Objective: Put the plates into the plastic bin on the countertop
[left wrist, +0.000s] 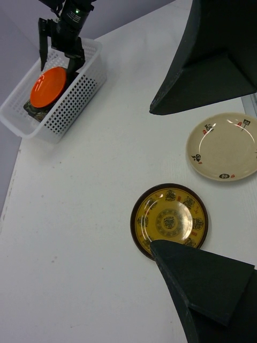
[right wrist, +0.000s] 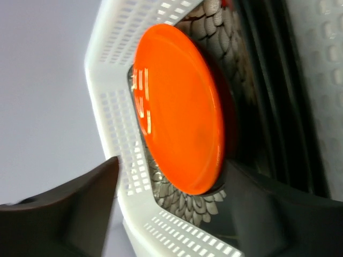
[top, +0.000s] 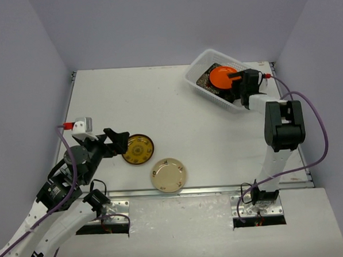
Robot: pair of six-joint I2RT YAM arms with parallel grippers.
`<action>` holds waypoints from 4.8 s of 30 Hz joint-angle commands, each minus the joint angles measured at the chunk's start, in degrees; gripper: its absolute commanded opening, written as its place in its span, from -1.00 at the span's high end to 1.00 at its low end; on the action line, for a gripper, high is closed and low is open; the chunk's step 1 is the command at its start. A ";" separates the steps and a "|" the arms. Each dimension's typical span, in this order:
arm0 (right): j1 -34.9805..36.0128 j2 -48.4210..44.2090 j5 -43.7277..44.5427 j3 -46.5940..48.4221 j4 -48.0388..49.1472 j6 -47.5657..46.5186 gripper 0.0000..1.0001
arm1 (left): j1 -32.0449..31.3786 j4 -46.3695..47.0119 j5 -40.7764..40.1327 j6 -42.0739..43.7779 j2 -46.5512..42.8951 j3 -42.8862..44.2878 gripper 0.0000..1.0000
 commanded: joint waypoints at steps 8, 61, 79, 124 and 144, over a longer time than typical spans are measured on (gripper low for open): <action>3.82 -8.87 -4.65 6.20 -15.27 -13.31 -0.97 | -0.76 1.53 -0.34 -0.12 -0.86 -0.26 -1.00; 38.72 -11.97 -42.78 -34.03 -4.17 -50.06 0.14 | -0.76 -0.76 -7.13 -3.11 -3.04 0.28 -1.00; 41.18 -4.16 -43.17 -30.19 -7.33 -50.52 0.76 | -0.76 -0.67 -6.87 -2.93 -3.57 0.19 -1.00; 5.58 -4.62 14.45 7.79 -17.90 6.85 1.00 | -3.48 -1.46 -8.42 -3.81 -9.52 0.28 -1.00; 13.81 -13.96 7.91 15.50 -35.12 -13.62 -0.98 | -4.89 -2.04 -10.15 -4.52 -10.74 0.51 -1.00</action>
